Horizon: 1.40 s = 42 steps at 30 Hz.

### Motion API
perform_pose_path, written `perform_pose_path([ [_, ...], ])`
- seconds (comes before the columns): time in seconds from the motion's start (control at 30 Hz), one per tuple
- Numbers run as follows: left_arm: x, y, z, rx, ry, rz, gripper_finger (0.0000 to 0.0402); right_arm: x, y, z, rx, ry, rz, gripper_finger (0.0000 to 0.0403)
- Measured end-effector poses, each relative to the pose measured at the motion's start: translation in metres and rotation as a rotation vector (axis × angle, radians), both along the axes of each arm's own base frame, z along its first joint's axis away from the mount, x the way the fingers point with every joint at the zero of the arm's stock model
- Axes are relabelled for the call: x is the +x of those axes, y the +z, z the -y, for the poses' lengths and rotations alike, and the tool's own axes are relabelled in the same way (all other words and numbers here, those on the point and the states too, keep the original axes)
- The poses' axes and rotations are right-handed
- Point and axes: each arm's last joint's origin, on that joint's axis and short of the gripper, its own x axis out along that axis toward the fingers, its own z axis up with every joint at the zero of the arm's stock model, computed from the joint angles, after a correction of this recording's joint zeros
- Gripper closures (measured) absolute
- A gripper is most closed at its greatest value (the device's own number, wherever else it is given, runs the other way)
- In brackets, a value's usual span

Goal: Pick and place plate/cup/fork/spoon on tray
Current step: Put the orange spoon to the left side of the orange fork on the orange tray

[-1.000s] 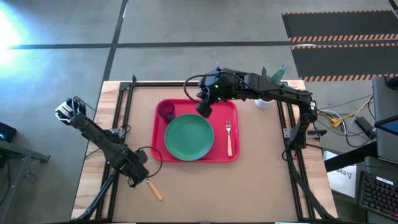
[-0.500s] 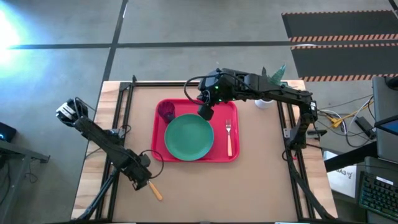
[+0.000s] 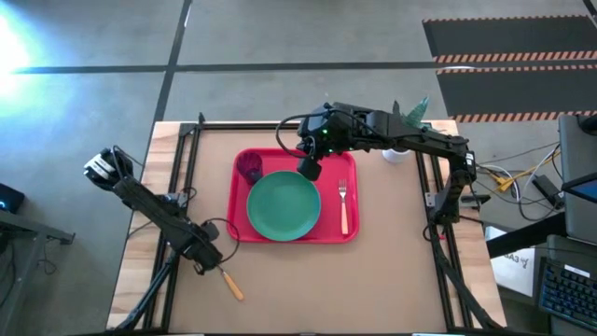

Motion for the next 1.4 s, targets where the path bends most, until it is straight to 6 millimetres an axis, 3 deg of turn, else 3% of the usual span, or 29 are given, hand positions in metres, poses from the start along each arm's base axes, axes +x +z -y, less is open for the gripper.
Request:
perform_pose_path([
  [0.4,0.008,-0.005,0.006,-0.058,0.111,0.098,0.0402,-0.001,0.001,0.000,0.000,0.000,0.000,0.0394],
  [0.67,0.032,-0.002,0.022,-0.163,0.143,0.380,0.0402,-0.003,0.003,0.000,-0.001,0.000,0.007,0.0394],
  [0.9,0.059,-0.010,0.028,-0.124,0.234,0.649,0.0401,-0.004,0.003,-0.001,0.000,0.000,0.002,0.0394],
  [1.1,0.069,-0.018,0.033,-0.123,0.241,0.652,0.0401,-0.005,0.002,-0.001,0.005,0.002,-0.014,0.0394],
  [1.4,0.073,-0.011,0.038,-0.191,0.236,0.635,0.0401,-0.005,0.002,-0.001,-0.008,0.016,-0.020,0.0394],
])
